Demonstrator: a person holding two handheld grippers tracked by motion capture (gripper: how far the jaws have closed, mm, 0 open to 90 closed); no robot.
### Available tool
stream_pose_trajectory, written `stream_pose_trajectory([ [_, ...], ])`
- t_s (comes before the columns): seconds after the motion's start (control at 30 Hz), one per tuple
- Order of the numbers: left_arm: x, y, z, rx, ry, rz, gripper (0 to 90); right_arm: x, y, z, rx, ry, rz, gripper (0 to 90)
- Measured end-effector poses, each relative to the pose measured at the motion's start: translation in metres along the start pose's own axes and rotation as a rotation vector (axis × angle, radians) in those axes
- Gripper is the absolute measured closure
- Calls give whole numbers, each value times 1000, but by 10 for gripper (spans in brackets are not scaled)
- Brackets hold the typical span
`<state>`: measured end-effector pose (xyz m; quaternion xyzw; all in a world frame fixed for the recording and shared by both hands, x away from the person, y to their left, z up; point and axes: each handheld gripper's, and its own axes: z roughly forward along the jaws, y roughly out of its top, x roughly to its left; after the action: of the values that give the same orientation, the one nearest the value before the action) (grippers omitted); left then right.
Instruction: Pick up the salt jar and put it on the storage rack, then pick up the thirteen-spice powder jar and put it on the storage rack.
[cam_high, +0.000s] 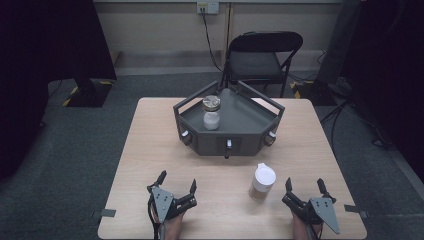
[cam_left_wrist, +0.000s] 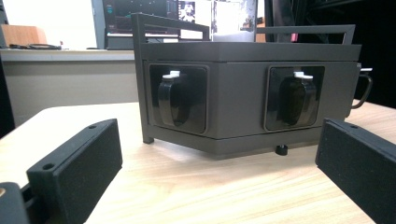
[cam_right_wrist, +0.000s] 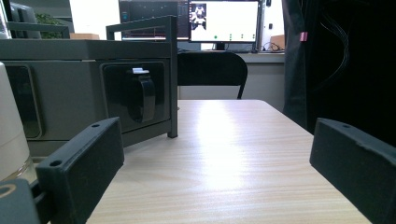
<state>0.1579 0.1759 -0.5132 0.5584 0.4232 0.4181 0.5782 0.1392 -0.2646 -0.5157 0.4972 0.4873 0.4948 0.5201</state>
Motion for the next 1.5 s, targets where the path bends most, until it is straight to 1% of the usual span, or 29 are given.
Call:
stream_pose_trajectory([
  [0.07,1,0,0,3,-3,-3,0,0,0,0,0,0,0,13],
  [0.17,1,0,0,1,3,13,0,0,0,0,0,0,0,13],
  [0.23,3,-3,-1,-7,1,-6,0,0,0,0,0,3,1,13],
  [0.43,1,-4,-2,-5,6,16,0,-1,0,0,0,4,1,13],
  [0.5,1,-4,-3,-4,7,16,0,-1,0,0,0,4,1,13],
  [0.57,-1,-4,-3,-5,23,16,0,-1,0,0,0,4,1,13],
  [0.87,-1,-4,-3,-4,21,16,1,-1,0,0,0,6,1,13],
  [0.93,-2,-4,-3,-4,29,16,2,-1,0,0,0,5,1,14],
  [1.5,-2,-4,-2,-2,26,16,4,0,0,0,0,0,1,13],
])
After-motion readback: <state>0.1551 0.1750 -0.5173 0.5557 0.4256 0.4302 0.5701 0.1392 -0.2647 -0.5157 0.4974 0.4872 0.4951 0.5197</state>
